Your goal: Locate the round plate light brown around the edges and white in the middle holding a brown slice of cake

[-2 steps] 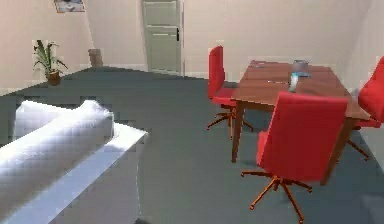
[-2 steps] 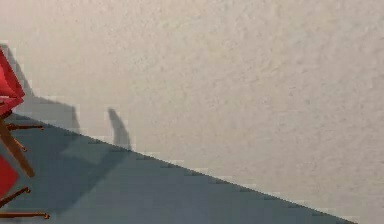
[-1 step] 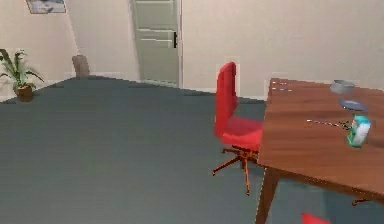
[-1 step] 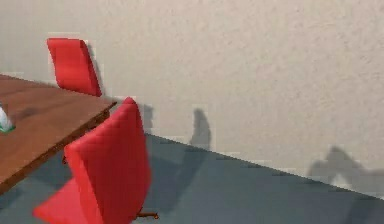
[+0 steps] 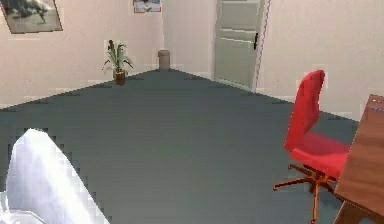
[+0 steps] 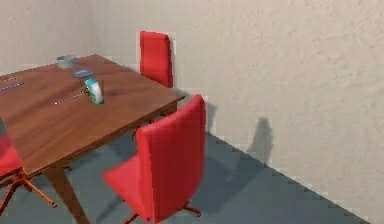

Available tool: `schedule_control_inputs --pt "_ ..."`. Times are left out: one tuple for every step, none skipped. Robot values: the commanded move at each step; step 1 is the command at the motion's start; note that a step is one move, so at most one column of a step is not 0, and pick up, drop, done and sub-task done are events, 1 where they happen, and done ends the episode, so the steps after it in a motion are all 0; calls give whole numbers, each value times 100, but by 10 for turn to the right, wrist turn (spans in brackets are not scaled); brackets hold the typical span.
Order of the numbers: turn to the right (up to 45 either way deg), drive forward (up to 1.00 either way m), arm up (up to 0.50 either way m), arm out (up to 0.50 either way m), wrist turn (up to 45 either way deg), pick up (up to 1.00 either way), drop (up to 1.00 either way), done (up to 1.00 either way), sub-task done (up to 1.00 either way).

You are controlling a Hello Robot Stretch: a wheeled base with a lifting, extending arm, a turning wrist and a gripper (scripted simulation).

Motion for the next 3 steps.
schedule_control_inputs --pt "0 40 0 0 0 0 0 0 0" --pt "-30 0 0 0 0 0 0 0 0" --pt "0 10 0 0 0 0 0 0 0"
